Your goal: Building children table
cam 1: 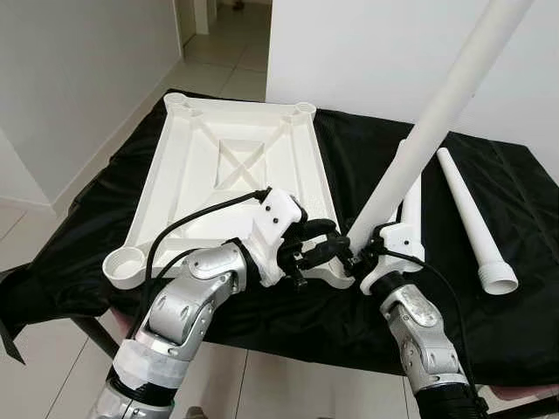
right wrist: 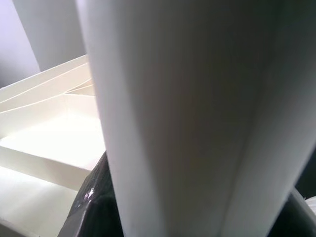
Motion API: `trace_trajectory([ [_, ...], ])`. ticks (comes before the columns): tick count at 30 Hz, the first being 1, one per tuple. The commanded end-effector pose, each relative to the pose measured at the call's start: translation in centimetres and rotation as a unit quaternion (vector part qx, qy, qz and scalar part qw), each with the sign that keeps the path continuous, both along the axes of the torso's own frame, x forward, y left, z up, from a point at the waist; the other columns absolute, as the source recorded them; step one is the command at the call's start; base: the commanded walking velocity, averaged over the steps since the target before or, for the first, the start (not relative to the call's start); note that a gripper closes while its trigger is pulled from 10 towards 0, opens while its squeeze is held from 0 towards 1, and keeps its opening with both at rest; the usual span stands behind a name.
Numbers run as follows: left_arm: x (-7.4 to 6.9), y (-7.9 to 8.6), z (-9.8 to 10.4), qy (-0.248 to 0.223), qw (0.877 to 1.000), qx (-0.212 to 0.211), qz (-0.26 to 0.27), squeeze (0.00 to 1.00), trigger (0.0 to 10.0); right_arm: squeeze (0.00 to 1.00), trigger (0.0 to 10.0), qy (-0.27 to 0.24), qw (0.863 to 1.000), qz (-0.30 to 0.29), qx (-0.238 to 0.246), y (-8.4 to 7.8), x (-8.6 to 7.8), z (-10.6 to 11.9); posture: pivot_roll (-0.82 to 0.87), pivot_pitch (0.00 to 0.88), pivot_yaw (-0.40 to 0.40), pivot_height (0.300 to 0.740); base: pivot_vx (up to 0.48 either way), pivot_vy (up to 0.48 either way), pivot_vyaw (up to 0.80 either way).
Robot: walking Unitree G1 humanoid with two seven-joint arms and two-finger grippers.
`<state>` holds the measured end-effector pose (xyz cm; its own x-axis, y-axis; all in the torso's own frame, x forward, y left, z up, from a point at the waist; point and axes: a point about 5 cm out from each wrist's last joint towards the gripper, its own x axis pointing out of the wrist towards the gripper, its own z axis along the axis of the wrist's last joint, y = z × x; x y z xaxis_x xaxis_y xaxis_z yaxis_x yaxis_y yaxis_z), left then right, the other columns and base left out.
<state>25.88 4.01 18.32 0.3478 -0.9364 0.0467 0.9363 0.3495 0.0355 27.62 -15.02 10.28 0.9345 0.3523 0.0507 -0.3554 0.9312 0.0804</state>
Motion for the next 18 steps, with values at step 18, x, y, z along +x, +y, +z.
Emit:
trace_trajectory([
  [18, 0.6, -1.1, 1.0, 0.009, 0.999, -0.031, -0.007, 0.00, 10.0, 0.00, 10.0, 0.003, 0.999, -0.031, -0.041, 0.0, -1.2, -1.3, 0.06, 0.001, -0.026, 0.740, 0.000, 0.000, 0.00],
])
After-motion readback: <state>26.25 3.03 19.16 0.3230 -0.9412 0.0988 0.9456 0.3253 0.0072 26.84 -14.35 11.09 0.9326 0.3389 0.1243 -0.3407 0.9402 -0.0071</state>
